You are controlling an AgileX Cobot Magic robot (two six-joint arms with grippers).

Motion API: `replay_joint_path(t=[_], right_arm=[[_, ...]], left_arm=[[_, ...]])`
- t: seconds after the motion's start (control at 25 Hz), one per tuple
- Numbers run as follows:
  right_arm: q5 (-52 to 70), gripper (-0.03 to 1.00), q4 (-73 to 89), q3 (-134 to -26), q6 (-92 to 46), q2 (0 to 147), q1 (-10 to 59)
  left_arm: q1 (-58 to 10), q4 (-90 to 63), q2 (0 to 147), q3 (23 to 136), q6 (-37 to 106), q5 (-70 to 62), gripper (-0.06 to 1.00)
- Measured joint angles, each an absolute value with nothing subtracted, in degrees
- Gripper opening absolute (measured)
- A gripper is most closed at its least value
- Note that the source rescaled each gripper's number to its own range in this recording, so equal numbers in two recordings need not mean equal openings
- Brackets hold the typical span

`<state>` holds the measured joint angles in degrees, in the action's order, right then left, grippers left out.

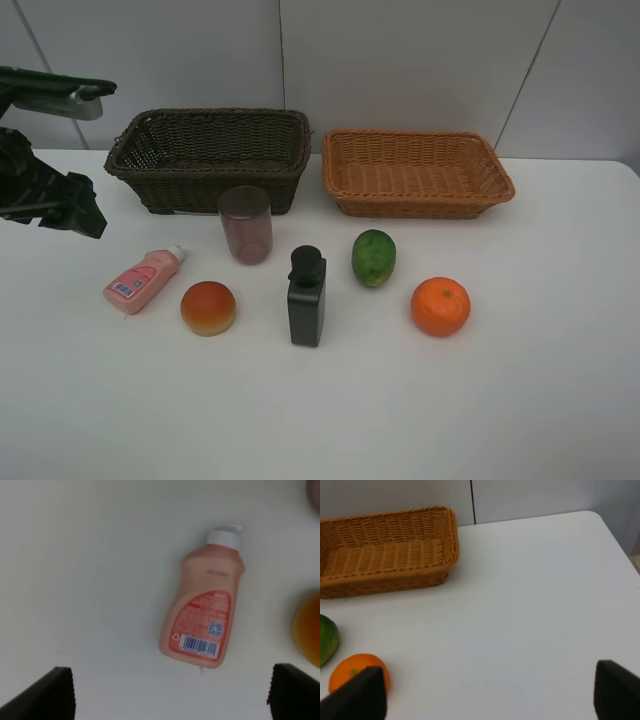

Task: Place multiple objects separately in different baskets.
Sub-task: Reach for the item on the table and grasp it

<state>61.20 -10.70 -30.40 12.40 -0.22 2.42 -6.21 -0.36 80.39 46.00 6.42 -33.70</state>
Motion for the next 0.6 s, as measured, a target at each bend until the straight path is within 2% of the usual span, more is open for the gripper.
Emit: replay_joint_path(t=[0.2,0.6], right_arm=[[61.2,0.75,-10.7,-30.4,12.4,-0.2,2.4],[61.2,0.75,-10.7,-30.4,12.4,-0.2,2.4]], left_arm=[[-6.6,0.0,85.0,47.0,7.3,-33.0,1.0],[-13.6,-0.7,100.1,54.7,8.5,-32.6,1.0]])
